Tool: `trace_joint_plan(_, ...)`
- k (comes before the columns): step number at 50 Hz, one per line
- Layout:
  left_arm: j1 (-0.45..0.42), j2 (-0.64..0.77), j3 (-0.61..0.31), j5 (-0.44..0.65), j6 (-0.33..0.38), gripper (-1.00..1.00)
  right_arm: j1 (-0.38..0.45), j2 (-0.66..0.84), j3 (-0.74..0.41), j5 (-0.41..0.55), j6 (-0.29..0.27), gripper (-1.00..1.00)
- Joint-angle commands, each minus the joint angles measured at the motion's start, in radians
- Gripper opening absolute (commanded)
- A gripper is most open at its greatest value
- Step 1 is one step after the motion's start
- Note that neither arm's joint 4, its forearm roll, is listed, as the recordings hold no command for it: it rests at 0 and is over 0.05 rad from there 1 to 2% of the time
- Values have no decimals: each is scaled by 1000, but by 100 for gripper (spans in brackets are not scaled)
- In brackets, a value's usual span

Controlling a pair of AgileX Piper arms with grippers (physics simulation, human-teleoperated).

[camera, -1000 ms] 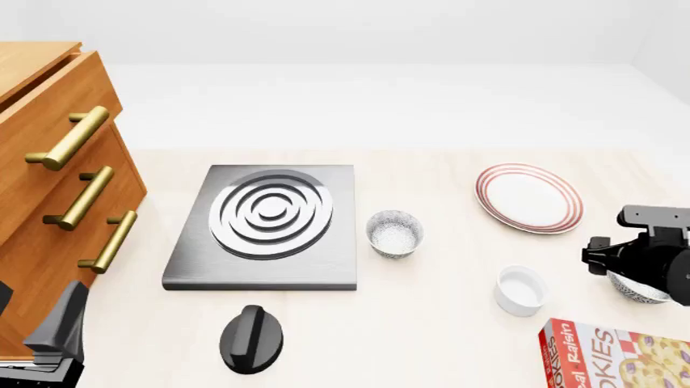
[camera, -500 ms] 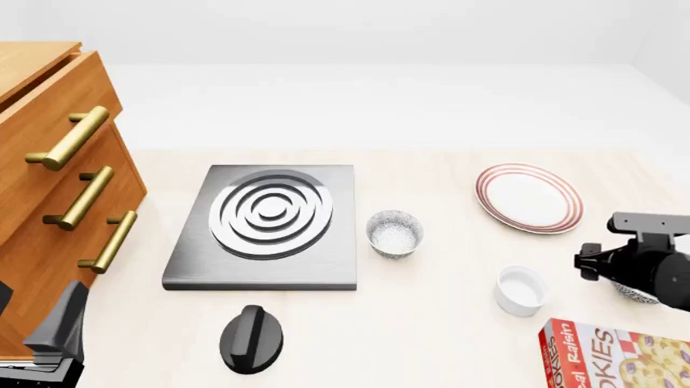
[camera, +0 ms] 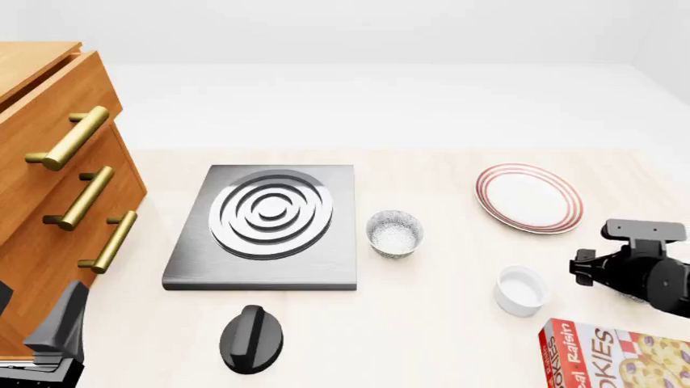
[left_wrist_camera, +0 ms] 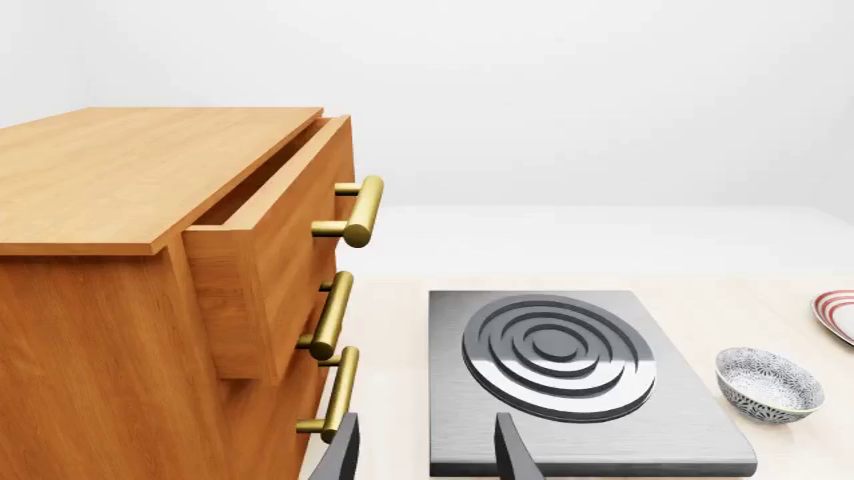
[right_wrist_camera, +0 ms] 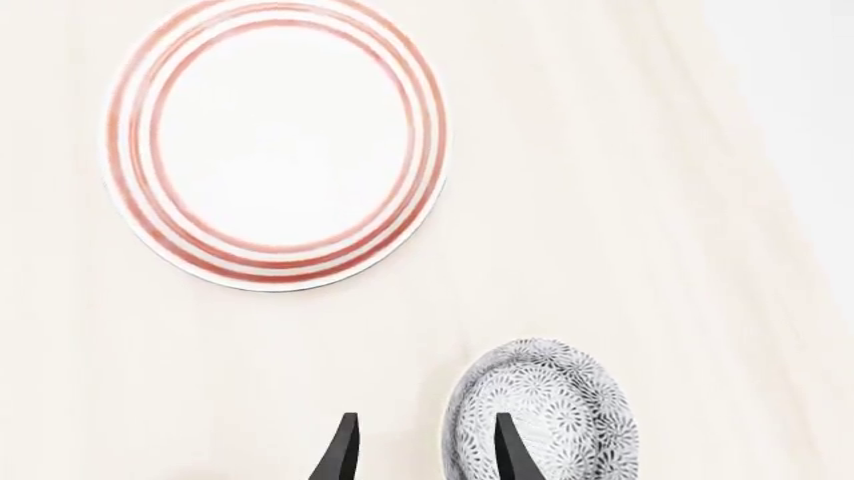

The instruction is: Pick the akita bowl next to the plate and place it on the plate.

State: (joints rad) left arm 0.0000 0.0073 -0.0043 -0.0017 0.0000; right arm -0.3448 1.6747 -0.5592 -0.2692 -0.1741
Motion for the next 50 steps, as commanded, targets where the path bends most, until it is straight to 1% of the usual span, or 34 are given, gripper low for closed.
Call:
trace_joint_plan(1,0,0,0,0,0,100,0,19,-4,-9,-1,100)
trace_joint_plan(12,0,0,0,0,0,100,3,49,1,-37,5,100)
trace_joint_plan(13,0,0,0,0,0,100,3,18,-11,6,5,100)
trace_joint_plan(14,0,0,0,0,0,100,2,41,-3,-26,4,100)
trace_joint_plan(19,0,0,0,0,0,100,2,47,1,-34,4,100)
trace_joint_plan(20,0,0,0,0,0,100,2,45,0,-32,4,100)
trace_joint_plan(21,0,0,0,0,0,100,1,18,-12,8,2,100)
trace_joint_plan(22,0,0,0,0,0,100,1,26,-9,-3,2,100)
trace_joint_plan(23,0,0,0,0,0,100,4,47,4,-34,4,100)
trace_joint_plan(26,0,0,0,0,0,100,5,51,6,-39,3,100)
trace_joint_plan(27,0,0,0,0,0,100,4,46,4,-34,3,-100)
trace_joint_plan(31,0,0,0,0,0,100,7,43,7,-36,2,-100)
trace_joint_plan(33,0,0,0,0,0,100,10,31,6,-22,2,-100)
trace_joint_plan(34,0,0,0,0,0,100,10,9,0,5,2,-100)
trace_joint_plan(36,0,0,0,0,0,100,12,27,8,-23,4,-100)
trace_joint_plan(37,0,0,0,0,0,100,28,9,15,-19,34,-100)
trace_joint_plan(38,0,0,0,0,0,100,33,-23,6,21,49,-100)
trace_joint_plan(39,0,0,0,0,0,100,23,-27,0,32,27,-100)
trace_joint_plan(40,0,0,0,0,0,100,16,-2,7,-1,13,-100)
trace_joint_plan(41,0,0,0,0,0,100,16,-1,8,-1,13,-100)
trace_joint_plan(43,0,0,0,0,0,100,4,17,10,-18,-21,-100)
trace_joint_plan(45,0,0,0,0,0,100,12,4,13,-10,-6,-100)
trace_joint_plan(50,0,0,0,0,0,100,8,-28,5,16,-22,-100)
